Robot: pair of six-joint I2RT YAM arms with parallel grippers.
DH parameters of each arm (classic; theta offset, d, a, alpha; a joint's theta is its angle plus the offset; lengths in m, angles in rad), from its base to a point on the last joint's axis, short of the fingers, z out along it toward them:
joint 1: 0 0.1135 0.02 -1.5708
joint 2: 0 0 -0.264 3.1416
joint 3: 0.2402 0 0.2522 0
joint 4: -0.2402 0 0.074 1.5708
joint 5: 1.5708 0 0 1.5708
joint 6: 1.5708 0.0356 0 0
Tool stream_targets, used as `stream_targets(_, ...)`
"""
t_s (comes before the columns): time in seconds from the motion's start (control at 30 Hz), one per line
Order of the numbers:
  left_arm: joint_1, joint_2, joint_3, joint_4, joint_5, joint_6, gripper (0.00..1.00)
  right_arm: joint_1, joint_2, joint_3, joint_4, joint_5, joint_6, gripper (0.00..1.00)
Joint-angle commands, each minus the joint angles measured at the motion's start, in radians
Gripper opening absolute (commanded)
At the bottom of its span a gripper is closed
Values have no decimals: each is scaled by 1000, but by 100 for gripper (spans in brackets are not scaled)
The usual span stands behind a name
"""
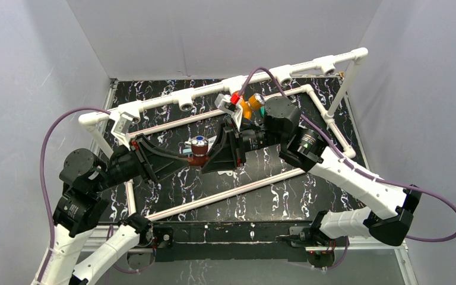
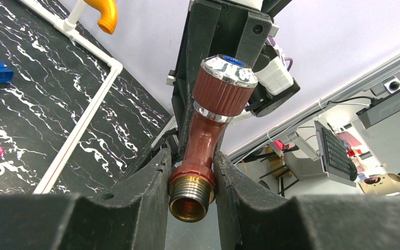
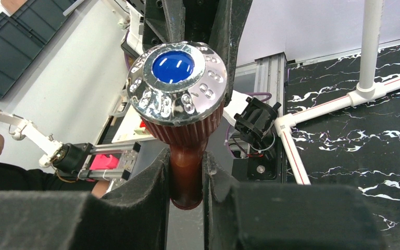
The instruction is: Install the water faucets
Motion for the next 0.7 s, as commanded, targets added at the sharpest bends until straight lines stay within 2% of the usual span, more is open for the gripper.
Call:
stream_targets(0.0,-5,-6,-18,76,8,-40,0,3,-51,-44,88,58,12,41)
stream_targets(0.03,-5,-10,-21,78,2,-44,0,3,-66,-59,109,81,14,47)
stream_targets(0.27,-5,-29,-51,96,-28,-73,0,3,-136,-144,210,168,69,67)
stream_targets(0.4,-5,-35,-60,102,-39,-81,0,3,-158,-188,294,204,116,67)
stream_targets(0.67,-5,-36,-72,121,-59,-89,0,6,-156,-262,448,285,195,63)
